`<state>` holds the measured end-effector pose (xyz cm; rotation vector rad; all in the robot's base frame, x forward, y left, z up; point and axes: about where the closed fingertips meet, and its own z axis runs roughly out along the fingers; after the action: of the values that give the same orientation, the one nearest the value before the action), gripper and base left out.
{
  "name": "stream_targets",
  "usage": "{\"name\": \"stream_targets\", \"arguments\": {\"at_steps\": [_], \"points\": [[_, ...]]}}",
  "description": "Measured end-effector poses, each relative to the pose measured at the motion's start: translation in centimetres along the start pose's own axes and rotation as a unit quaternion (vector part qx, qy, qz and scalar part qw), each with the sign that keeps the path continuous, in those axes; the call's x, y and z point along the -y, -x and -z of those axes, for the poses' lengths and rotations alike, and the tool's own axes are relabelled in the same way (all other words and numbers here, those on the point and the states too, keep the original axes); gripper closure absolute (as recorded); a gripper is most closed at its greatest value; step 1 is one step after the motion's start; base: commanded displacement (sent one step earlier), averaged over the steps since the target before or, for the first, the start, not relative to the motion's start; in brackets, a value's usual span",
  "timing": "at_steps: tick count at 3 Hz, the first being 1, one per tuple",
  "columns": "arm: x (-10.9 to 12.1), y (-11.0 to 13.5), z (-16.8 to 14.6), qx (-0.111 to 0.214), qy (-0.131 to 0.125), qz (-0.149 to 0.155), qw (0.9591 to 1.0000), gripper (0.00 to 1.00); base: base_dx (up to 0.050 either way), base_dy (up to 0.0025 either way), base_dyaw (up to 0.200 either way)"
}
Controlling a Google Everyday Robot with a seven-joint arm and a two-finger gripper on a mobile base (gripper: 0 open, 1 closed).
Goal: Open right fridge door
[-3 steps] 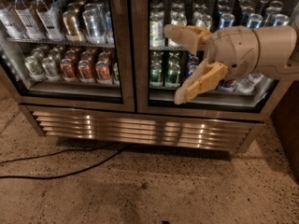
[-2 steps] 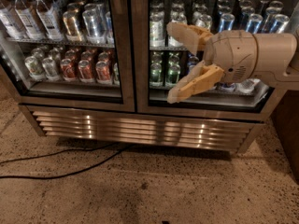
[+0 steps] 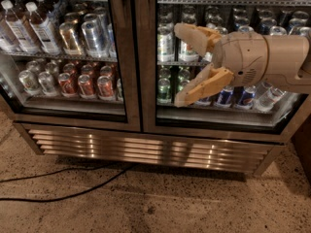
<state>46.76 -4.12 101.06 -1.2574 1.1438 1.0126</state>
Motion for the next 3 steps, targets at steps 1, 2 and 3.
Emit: {"name": "stream_targets", "arguments": {"at_steps": [1,2,3], "points": [[0.0,0.0,0.0,0.0,0.0,0.0,1.0,0.0,0.05,-0.00001,0.0],[0.0,0.0,0.0,0.0,0.0,0.0,1.0,0.0,0.05,-0.00006,0.001],[0.0,0.0,0.0,0.0,0.0,0.0,1.0,0.0,0.05,0.0,0.0]]}}
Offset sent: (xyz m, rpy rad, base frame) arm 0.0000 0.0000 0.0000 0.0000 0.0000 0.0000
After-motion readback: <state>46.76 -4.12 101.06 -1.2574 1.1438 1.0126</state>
